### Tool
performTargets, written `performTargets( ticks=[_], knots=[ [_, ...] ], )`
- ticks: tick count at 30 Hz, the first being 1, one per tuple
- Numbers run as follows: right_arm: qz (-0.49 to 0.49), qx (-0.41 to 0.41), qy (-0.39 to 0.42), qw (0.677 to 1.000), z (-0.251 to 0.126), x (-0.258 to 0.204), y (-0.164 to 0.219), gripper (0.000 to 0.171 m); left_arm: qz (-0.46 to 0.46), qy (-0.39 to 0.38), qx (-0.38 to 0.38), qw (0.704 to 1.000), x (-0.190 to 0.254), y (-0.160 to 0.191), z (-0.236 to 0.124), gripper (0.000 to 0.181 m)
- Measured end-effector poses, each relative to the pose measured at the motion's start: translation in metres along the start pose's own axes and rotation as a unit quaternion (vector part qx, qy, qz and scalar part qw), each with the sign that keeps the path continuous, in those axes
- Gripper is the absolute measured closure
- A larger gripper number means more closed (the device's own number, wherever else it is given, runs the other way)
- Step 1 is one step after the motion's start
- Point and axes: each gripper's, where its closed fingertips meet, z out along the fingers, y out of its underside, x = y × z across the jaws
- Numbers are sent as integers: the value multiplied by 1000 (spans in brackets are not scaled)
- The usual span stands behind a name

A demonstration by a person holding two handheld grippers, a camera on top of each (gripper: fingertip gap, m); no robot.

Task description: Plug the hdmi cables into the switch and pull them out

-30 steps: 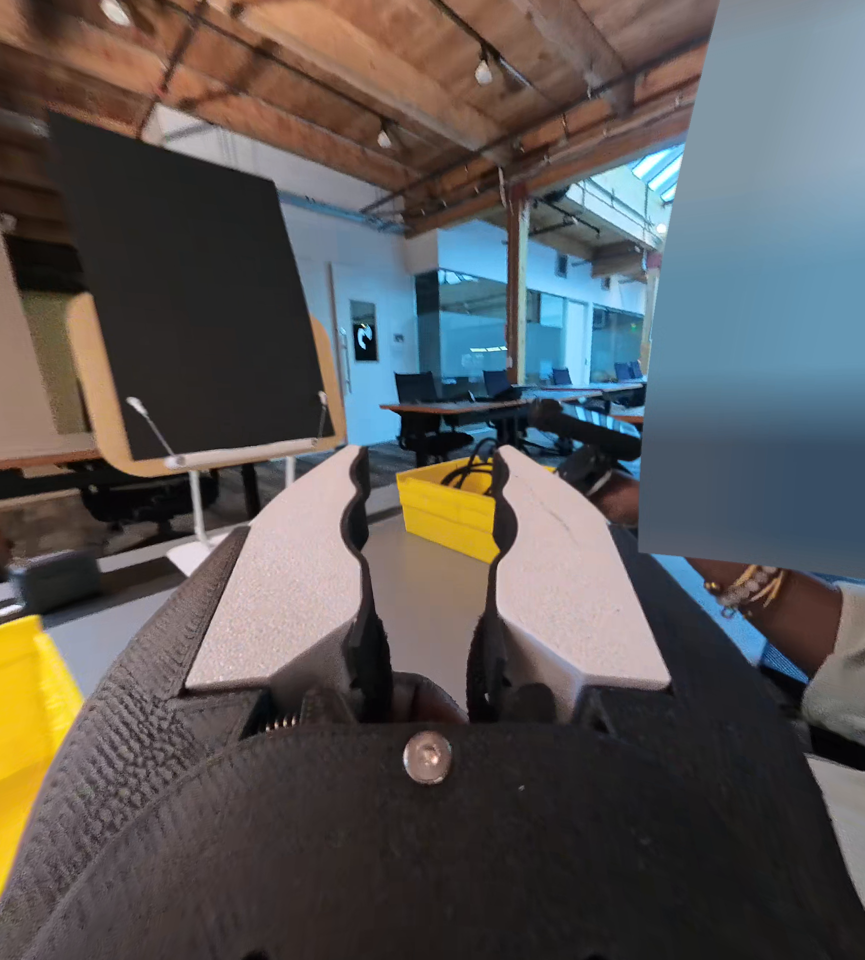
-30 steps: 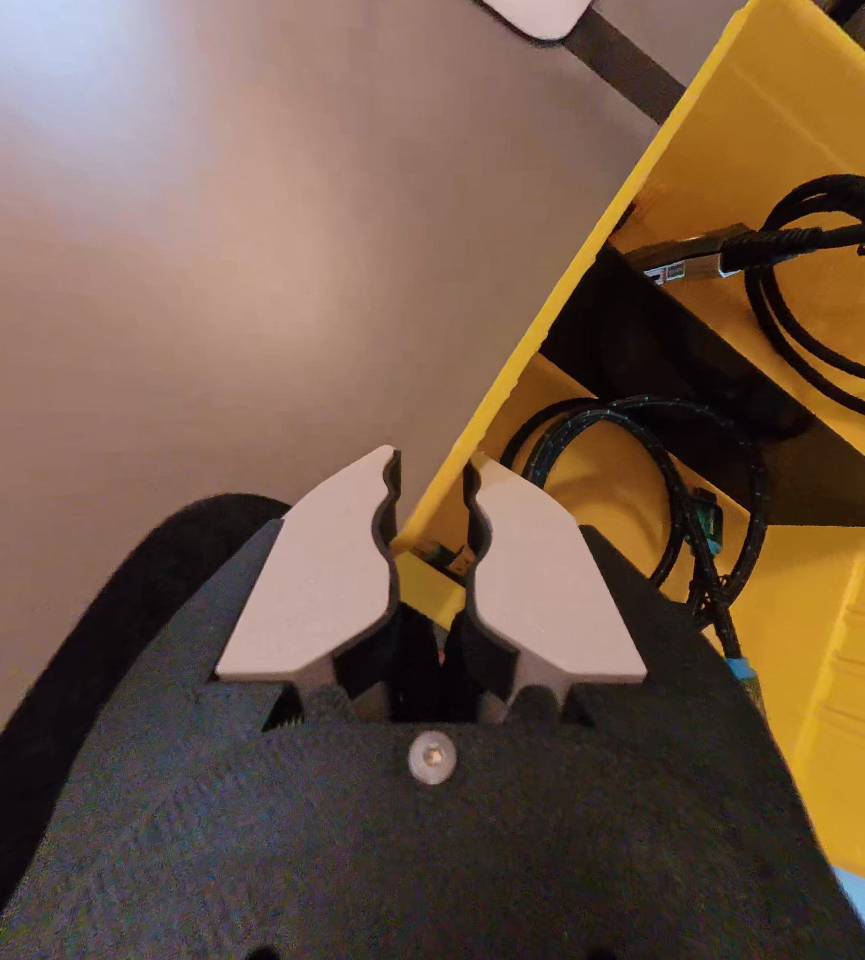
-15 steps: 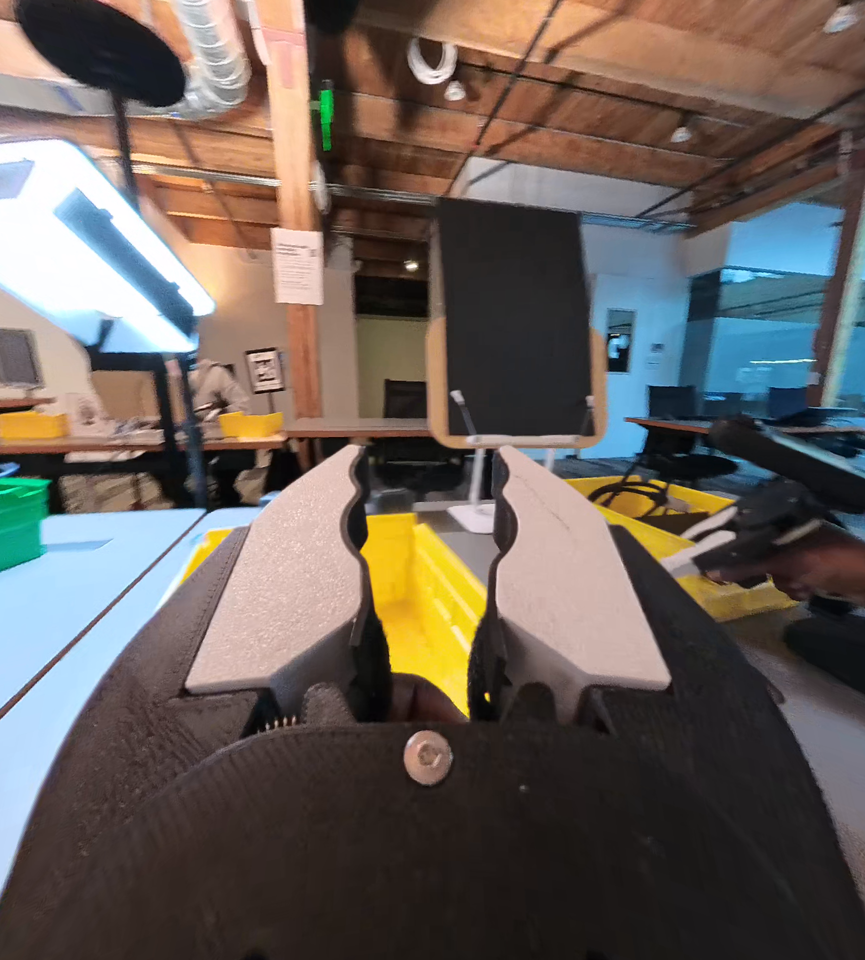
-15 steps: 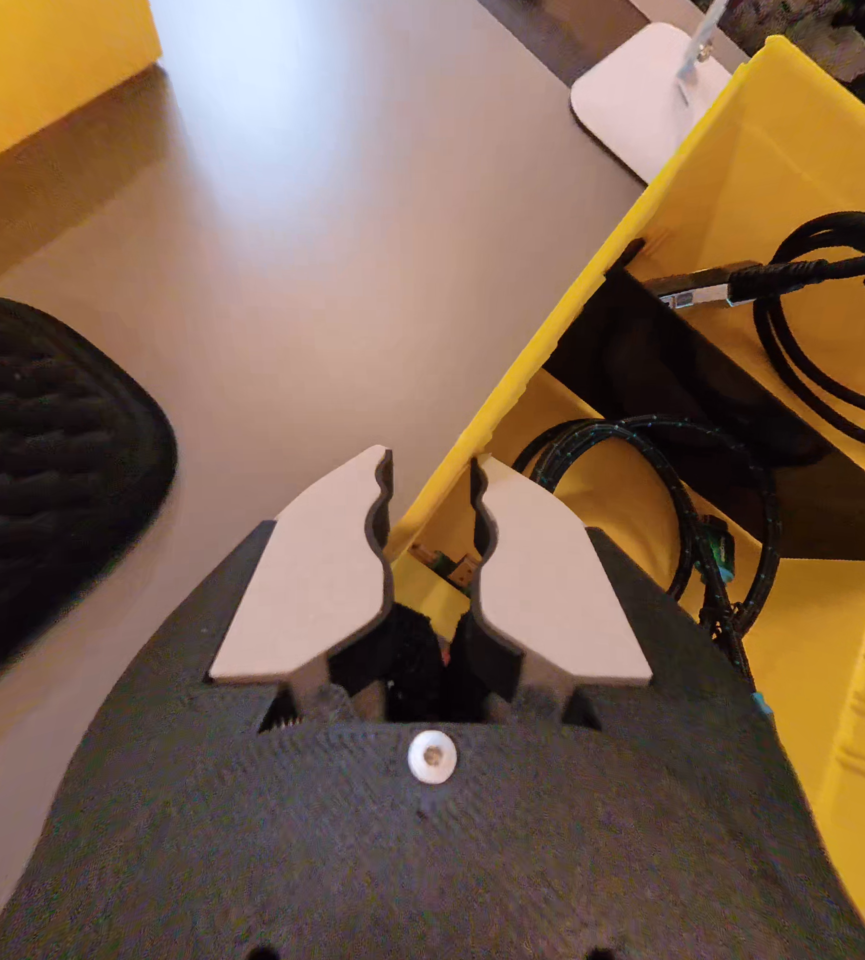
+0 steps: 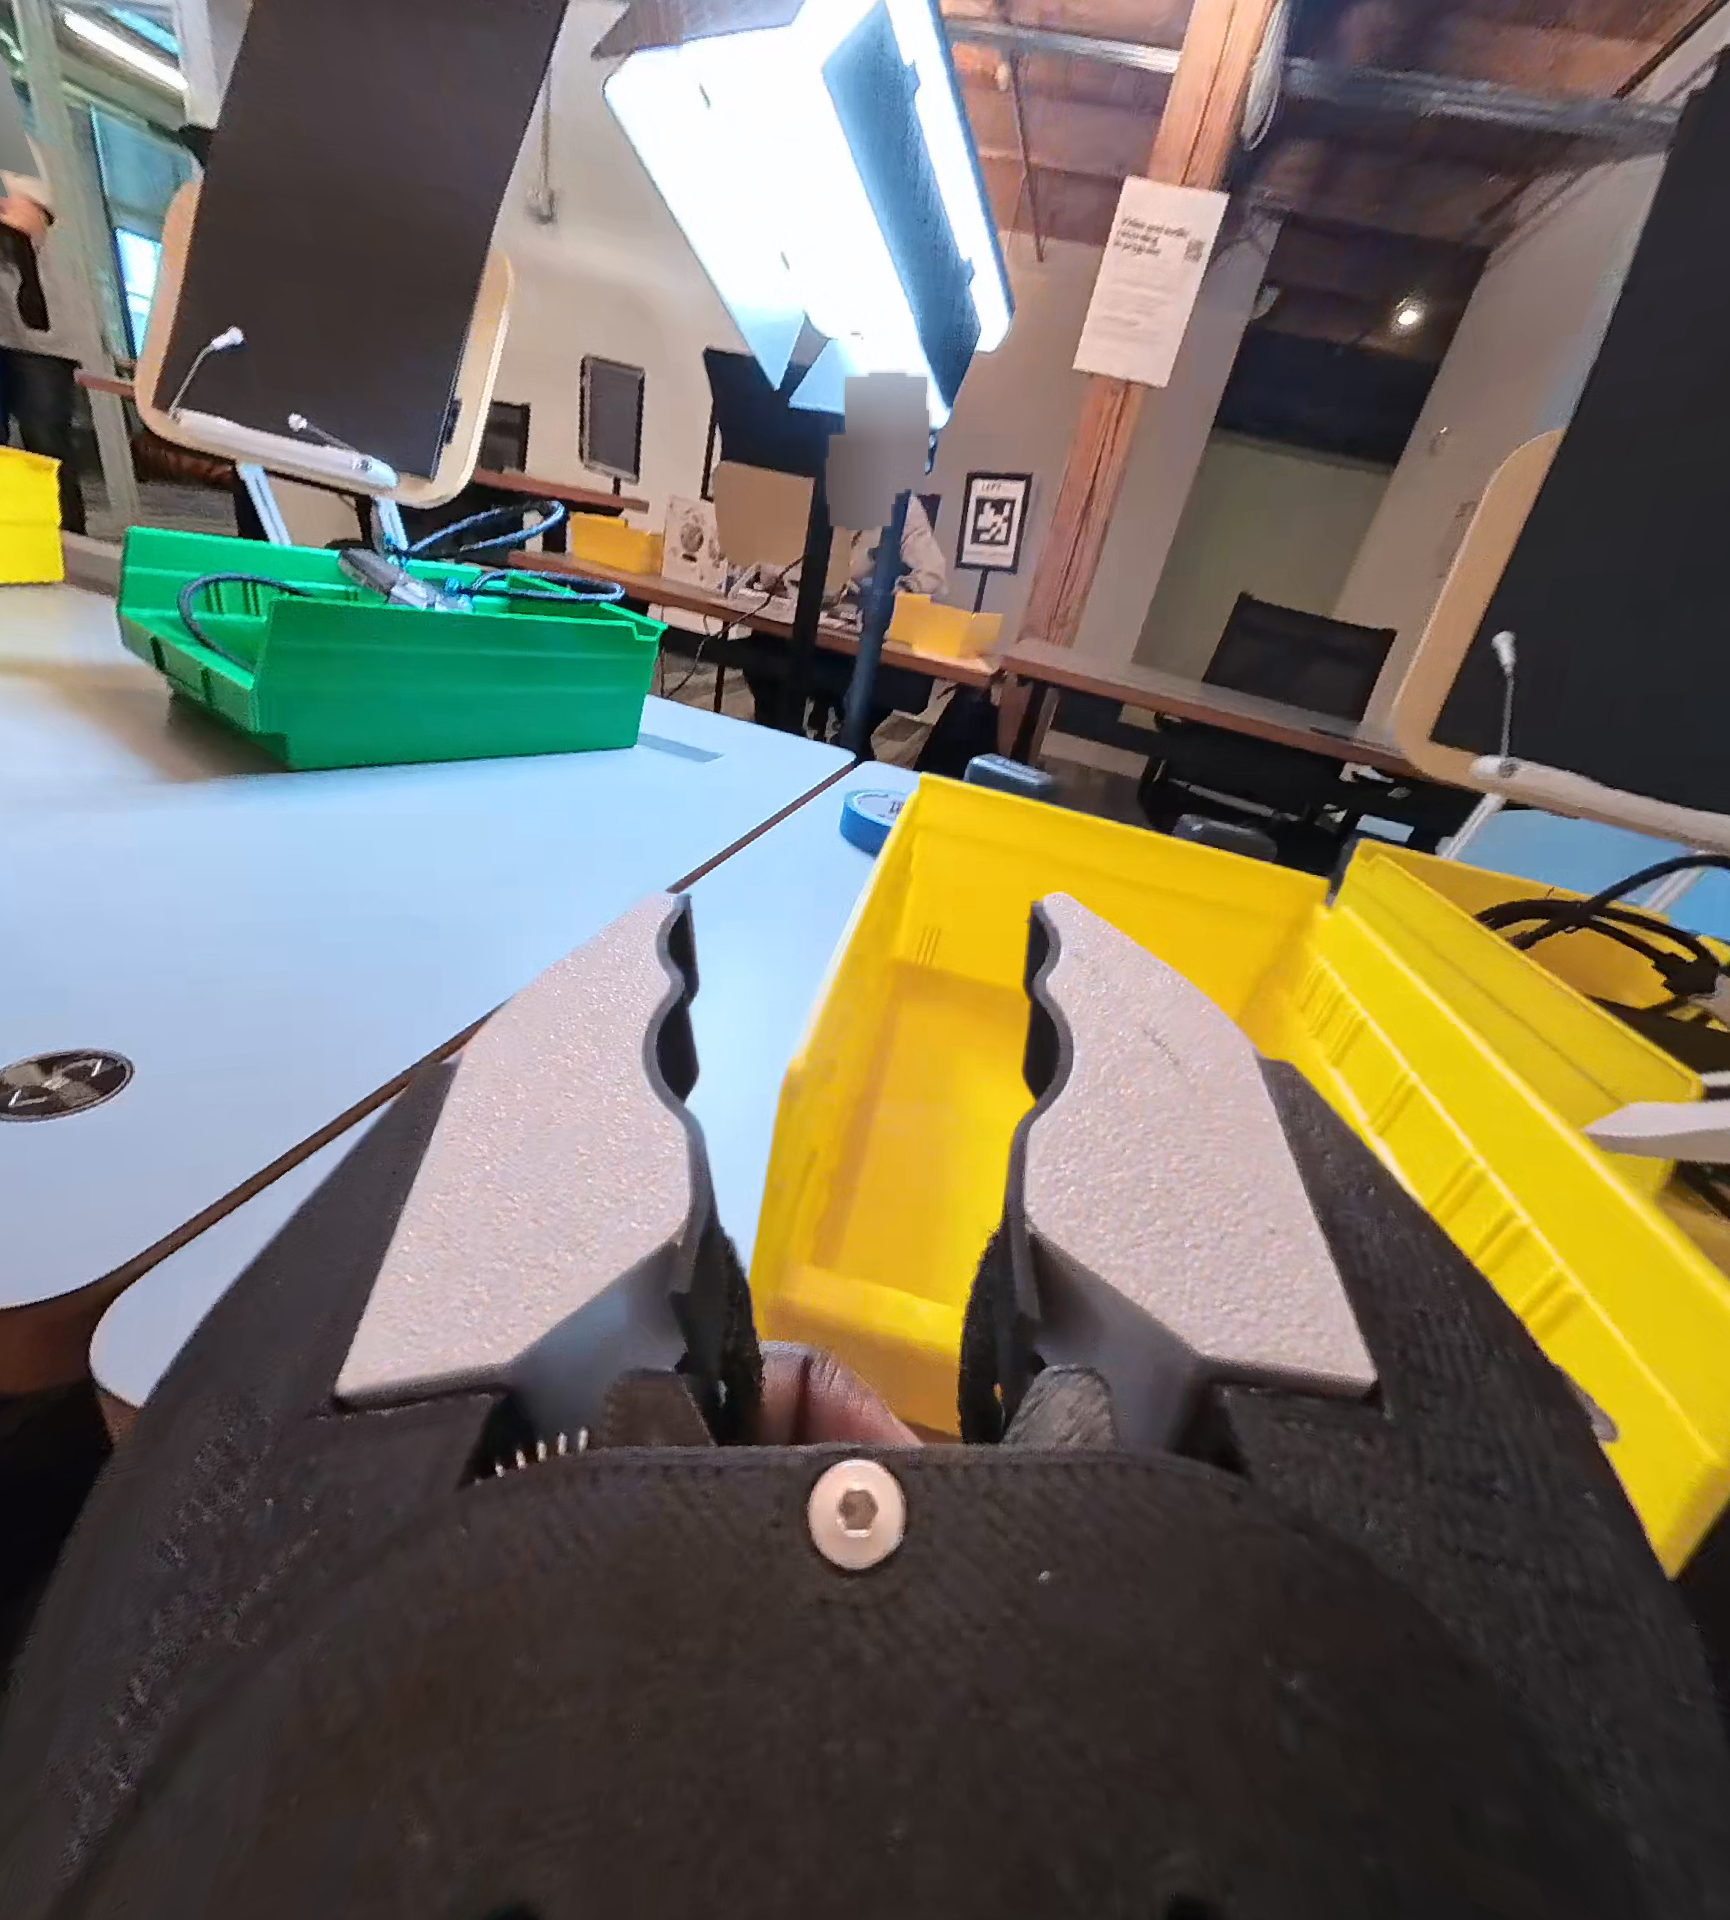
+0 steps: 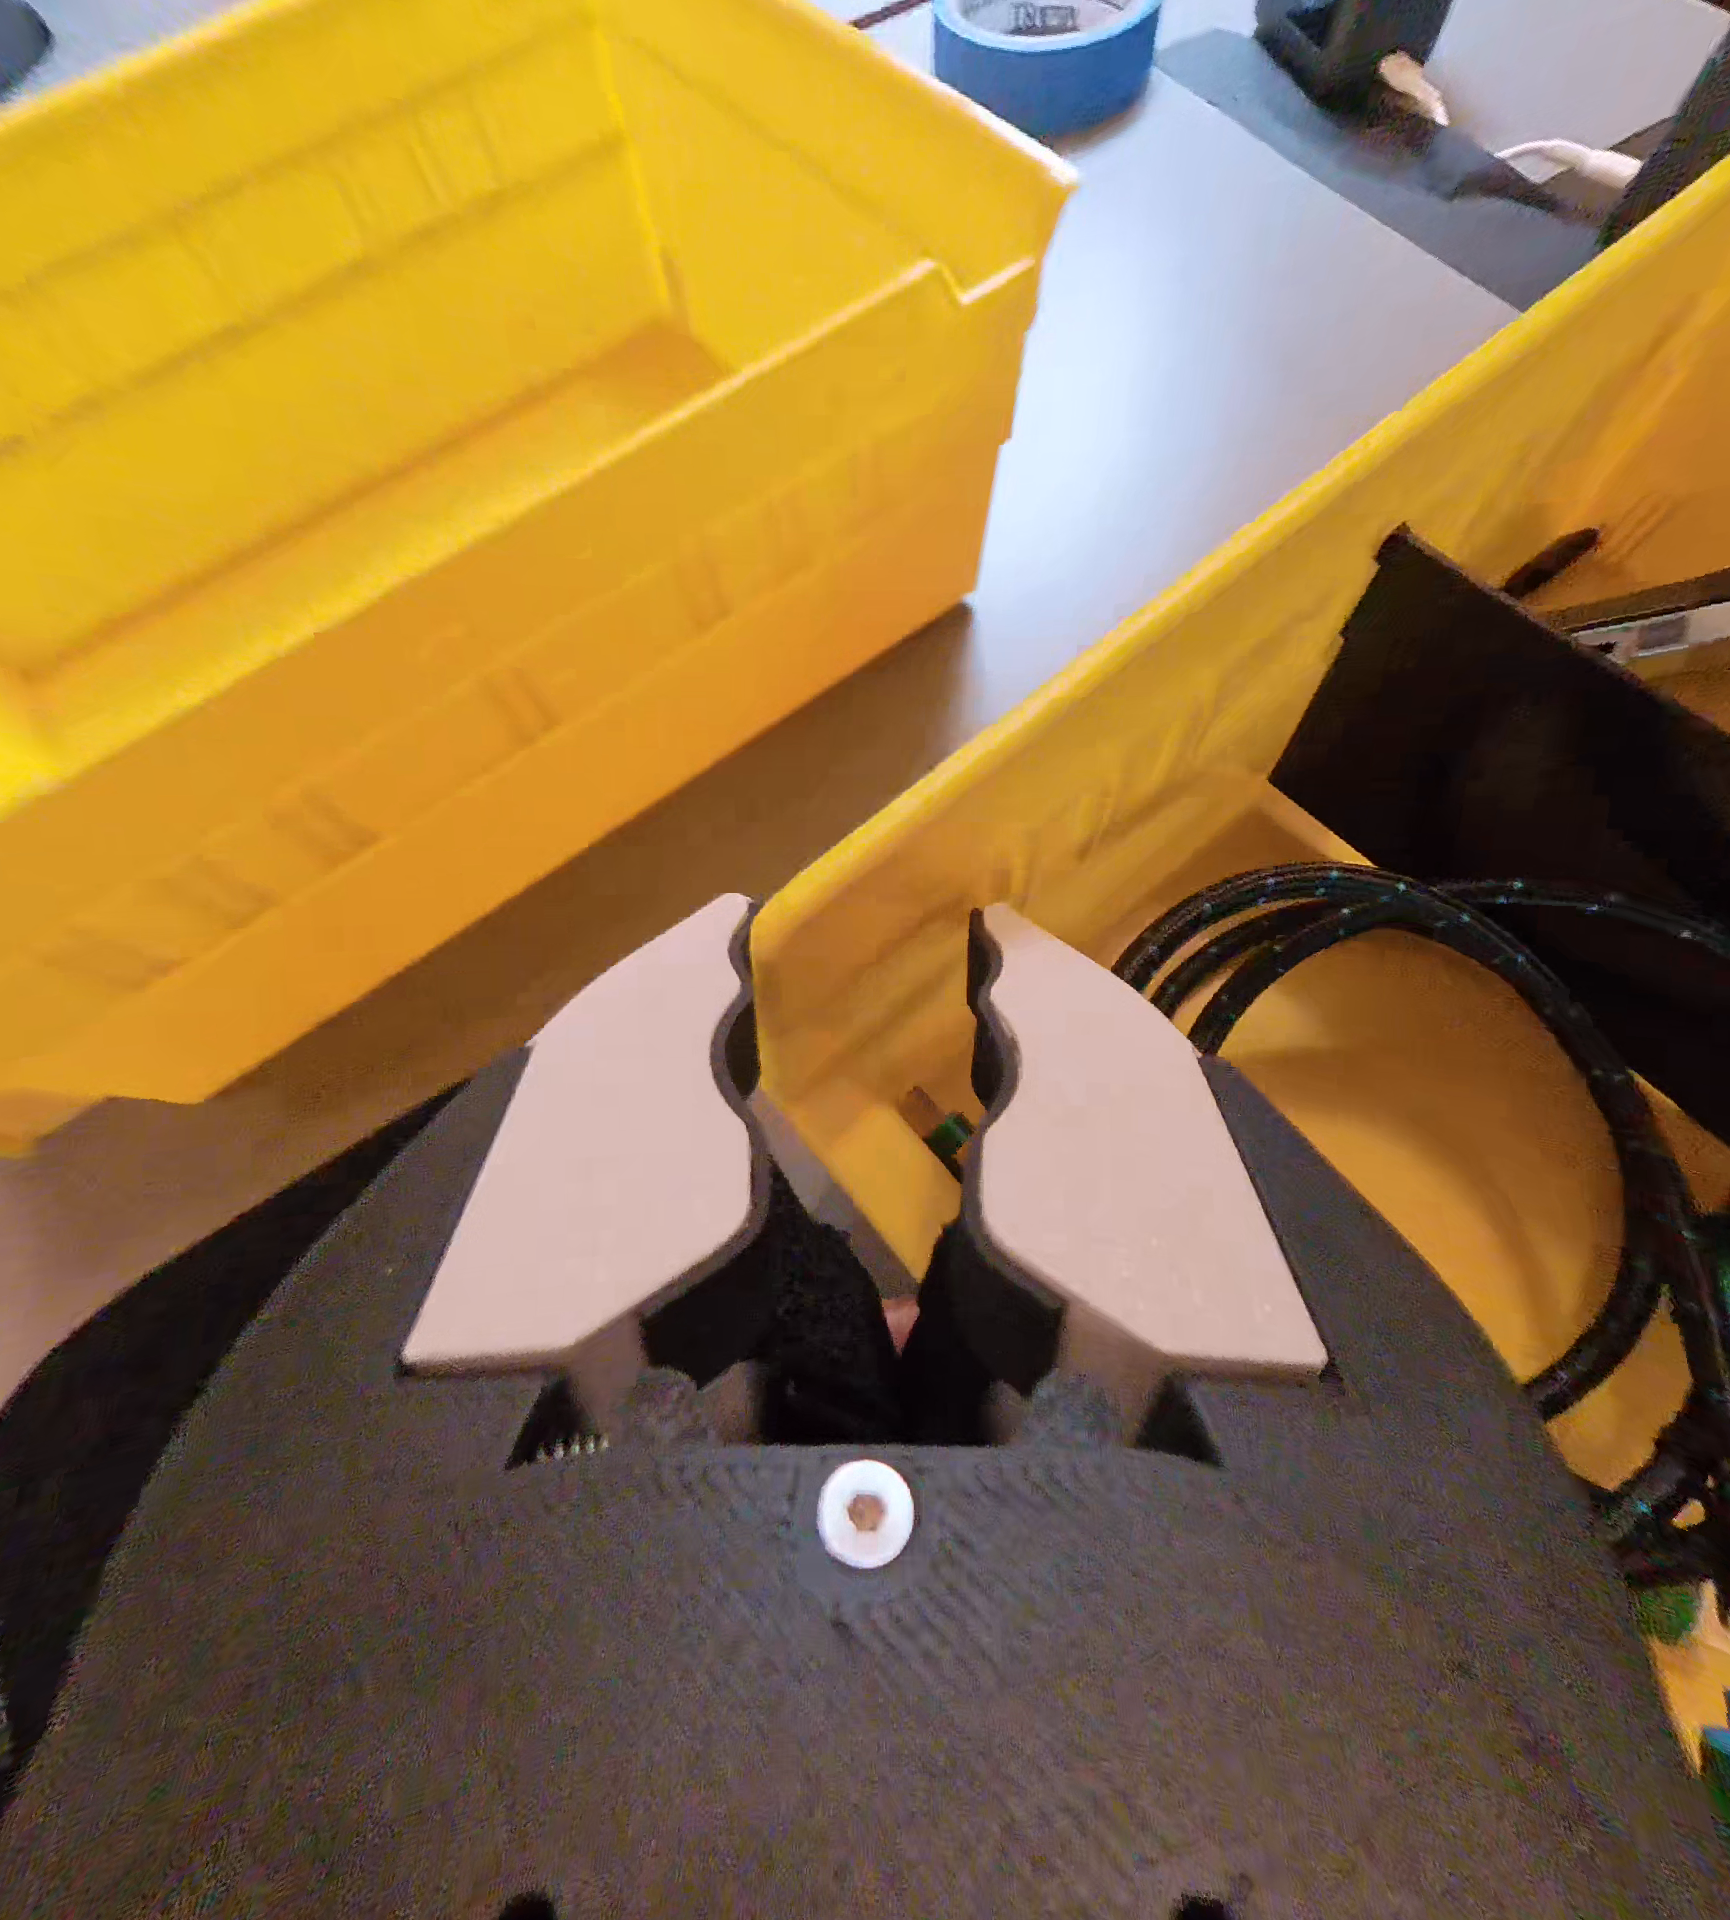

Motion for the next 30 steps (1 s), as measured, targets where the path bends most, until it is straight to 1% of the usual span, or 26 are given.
performTargets(
  ticks=[3, 6, 7, 9, 12, 14, 15, 16, 17, 18, 19, 20, 22, 24, 25, 26, 28, 29, 30],
  knots=[
    [-9, 11, -8, 1000, 10, -8, -7, 132, 7, -14, -19, 1000, -6, 11, 5, 118],
    [-22, 35, -15, 999, 8, -12, -8, 133, 18, -27, -42, 999, -11, 25, 12, 112],
    [-18, 56, -21, 998, 4, -13, -10, 135, 22, -32, -46, 998, -13, 29, 15, 111],
    [-1, 122, -52, 991, -14, -24, -23, 133, 26, -37, -55, 997, -17, 38, 19, 109],
    [19, 219, -131, 967, -47, -53, -43, 115, 15, -26, -74, 997, -17, 53, 26, 108],
    [34, 253, -174, 951, -59, -75, -44, 103, -7, 18, -81, 997, -6, 61, 31, 111],
    [39, 250, -194, 948, -59, -87, -39, 99, -16, 57, -89, 994, 5, 65, 31, 119],
    [39, 235, -211, 948, -56, -101, -31, 93, -25, 75, -98, 992, 12, 67, 30, 122],
    [34, 212, -221, 951, -51, -113, -21, 88, -24, 83, -122, 989, 15, 70, 26, 140],
    [23, 190, -221, 956, -47, -122, -11, 85, -21, 104, -160, 981, 22, 76, 20, 151],
    [6, 172, -212, 962, -43, -128, -2, 81, -21, 125, -191, 973, 29, 79, 13, 151],
    [-16, 157, -197, 968, -39, -132, 7, 77, -16, 137, -204, 969, 34, 79, 8, 150],
    [-56, 135, -149, 978, -33, -131, 18, 71, 1, 110, -174, 979, 30, 71, 13, 136],
    [-78, 125, -116, 982, -29, -131, 21, 73, 6, 97, -133, 986, 28, 66, 22, 127],
    [-92, 118, -98, 984, -26, -131, 22, 76, 5, 105, -134, 985, 32, 70, 25, 125],
    [-108, 109, -79, 985, -22, -131, 22, 79, 7, 108, -147, 983, 34, 77, 29, 124],
    [-140, 90, -51, 985, -14, -132, 23, 90, 29, 84, -191, 978, 28, 95, 34, 125],
    [-151, 84, -38, 984, -10, -131, 23, 103, 47, 81, -213, 973, 28, 102, 34, 132],
    [-162, 79, -28, 983, -6, -129, 22, 119, 57, 91, -214, 971, 32, 102, 34, 153]
  ],
)
